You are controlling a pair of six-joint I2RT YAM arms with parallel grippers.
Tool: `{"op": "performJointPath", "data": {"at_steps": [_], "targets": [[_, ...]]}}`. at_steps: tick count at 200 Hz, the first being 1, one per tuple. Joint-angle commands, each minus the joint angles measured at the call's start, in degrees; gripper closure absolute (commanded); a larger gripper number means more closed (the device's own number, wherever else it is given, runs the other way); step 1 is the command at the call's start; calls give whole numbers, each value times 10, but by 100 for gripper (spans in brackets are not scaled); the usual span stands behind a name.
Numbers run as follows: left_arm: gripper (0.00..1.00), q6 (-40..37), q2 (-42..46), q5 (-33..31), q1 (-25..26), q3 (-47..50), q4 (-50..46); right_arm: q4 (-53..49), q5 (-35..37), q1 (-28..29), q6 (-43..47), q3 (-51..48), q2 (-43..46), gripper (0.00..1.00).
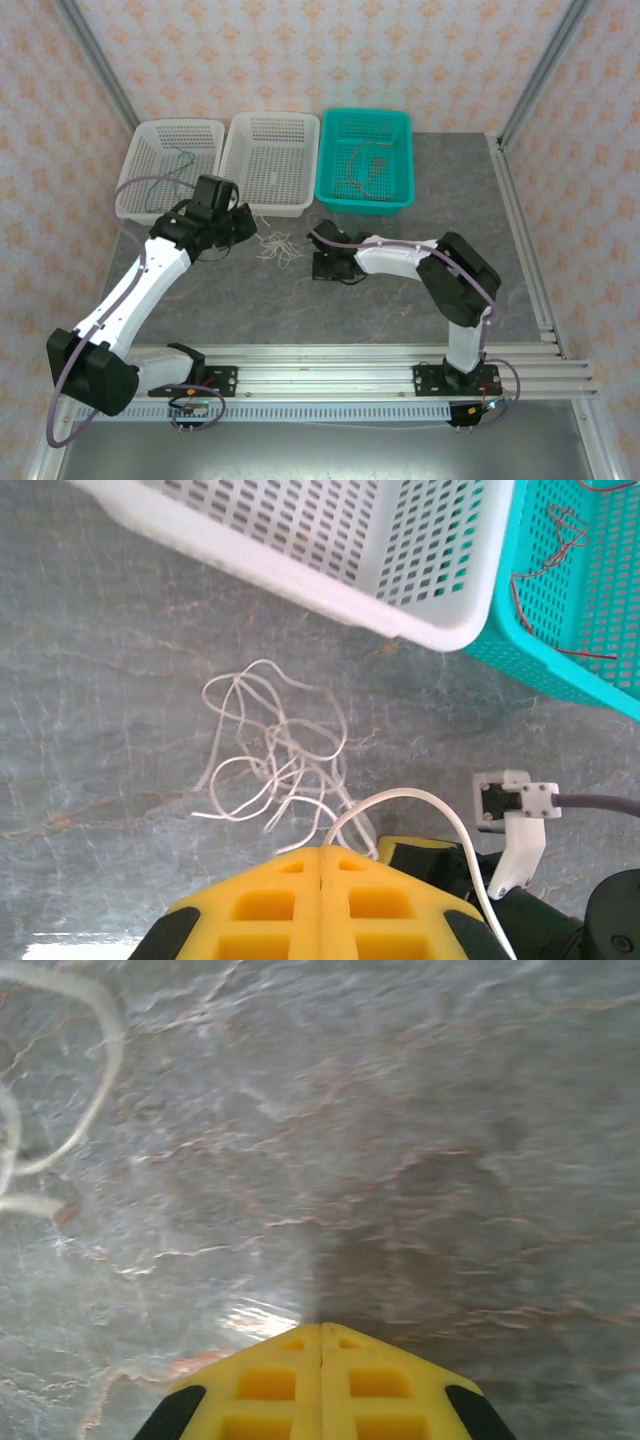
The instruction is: Untangle the cables
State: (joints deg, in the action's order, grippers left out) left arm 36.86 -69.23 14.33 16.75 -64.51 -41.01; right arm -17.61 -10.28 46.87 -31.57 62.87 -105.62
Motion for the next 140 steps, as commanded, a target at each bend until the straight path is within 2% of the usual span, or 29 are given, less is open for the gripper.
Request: {"op": "performJointPath", "data": {"at_steps": [1, 14, 25, 48, 63, 95, 115, 126, 140], "targets": [[100, -39, 7, -22, -13, -28, -52, -7, 71, -22, -19, -43, 61, 100], [100, -52, 7, -37, -16, -37, -66, -6, 95, -26, -13, -65, 89, 100], [100, -59, 6, -42, -18, -42, -72, 22, 72, -29, 17, -85, 118, 99], [100, -80, -2, -27, -18, -48, -73, 140, -9, -16, 89, -133, 174, 58], [100, -73, -5, -15, -18, -44, -63, 204, -7, 17, 138, -150, 186, 43], [100, -65, -5, -5, -18, -34, -51, 390, -2, 85, 253, -165, 151, 29], [100, -65, -3, -2, -18, -30, -49, 525, 69, 124, 378, -175, 107, 13], [100, -50, -1, 2, -18, -29, -46, 569, 104, 131, 426, -166, 72, 11], [100, -49, -1, 9, -19, -29, -42, 572, 116, 130, 474, -129, 30, 11]]}}
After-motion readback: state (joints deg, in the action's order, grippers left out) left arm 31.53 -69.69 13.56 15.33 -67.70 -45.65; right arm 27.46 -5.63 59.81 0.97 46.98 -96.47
